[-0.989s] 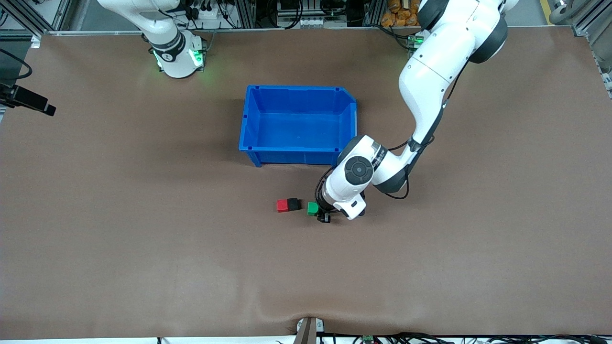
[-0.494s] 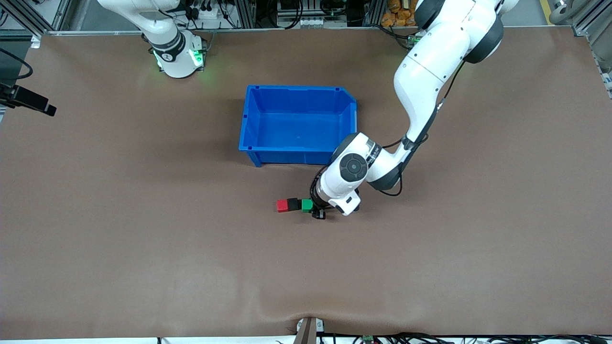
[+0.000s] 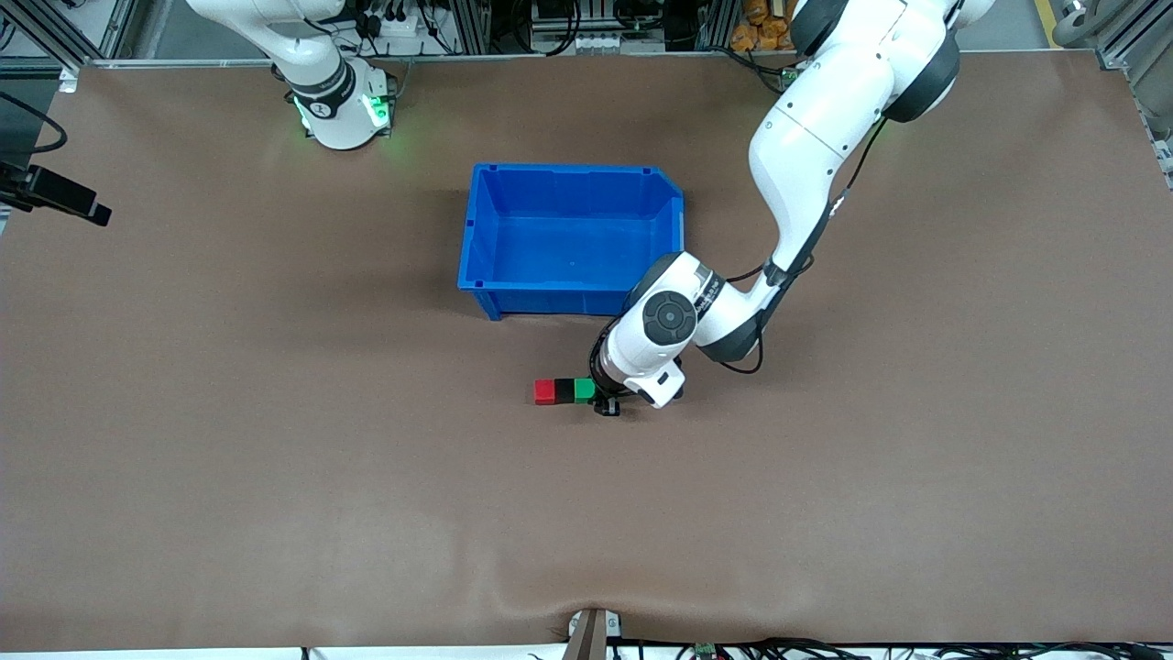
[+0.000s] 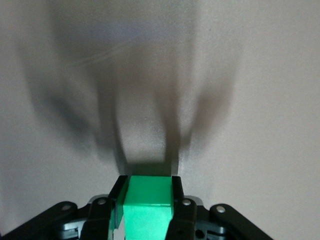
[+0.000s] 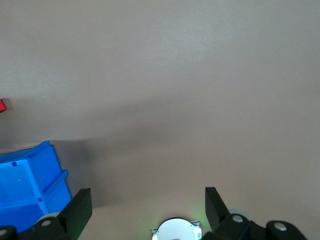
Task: Attach green and red cubes to black cube
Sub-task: 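Open the left gripper and lift it off the green cube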
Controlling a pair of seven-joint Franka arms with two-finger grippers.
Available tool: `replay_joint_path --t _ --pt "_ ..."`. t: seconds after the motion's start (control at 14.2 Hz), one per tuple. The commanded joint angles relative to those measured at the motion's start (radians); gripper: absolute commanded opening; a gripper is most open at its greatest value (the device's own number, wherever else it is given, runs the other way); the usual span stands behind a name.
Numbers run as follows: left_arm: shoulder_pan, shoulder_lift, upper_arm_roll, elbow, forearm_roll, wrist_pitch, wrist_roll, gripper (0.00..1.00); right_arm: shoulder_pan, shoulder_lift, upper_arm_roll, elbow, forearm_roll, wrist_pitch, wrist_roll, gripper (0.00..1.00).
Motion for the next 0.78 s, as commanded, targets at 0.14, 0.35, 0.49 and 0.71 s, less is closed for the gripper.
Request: replay_joint_path --t 0.14,0.35,0.49,0.71 --pt "-0.015 0.015 0.011 0.022 -0.014 0.015 -0.027 0.0 -0.001 0.002 0.001 0.013 0.013 -0.003 0.004 1.0" --pt "-0.003 0.001 0.011 0.022 -0.002 0.013 -0.017 0.0 -0.001 0.002 0.001 0.013 0.013 -0.003 0.004 1.0" --pt "0.003 -0.002 0.011 0.022 -0.002 0.002 0.02 0.0 -0.001 0.002 0.001 0.013 0.013 -0.003 0.004 1.0" --pt "-0.001 -0.004 0.011 0.022 0.0 -0.027 0.095 0.0 -0.001 0.002 0.001 0.013 0.013 -0.003 0.004 1.0"
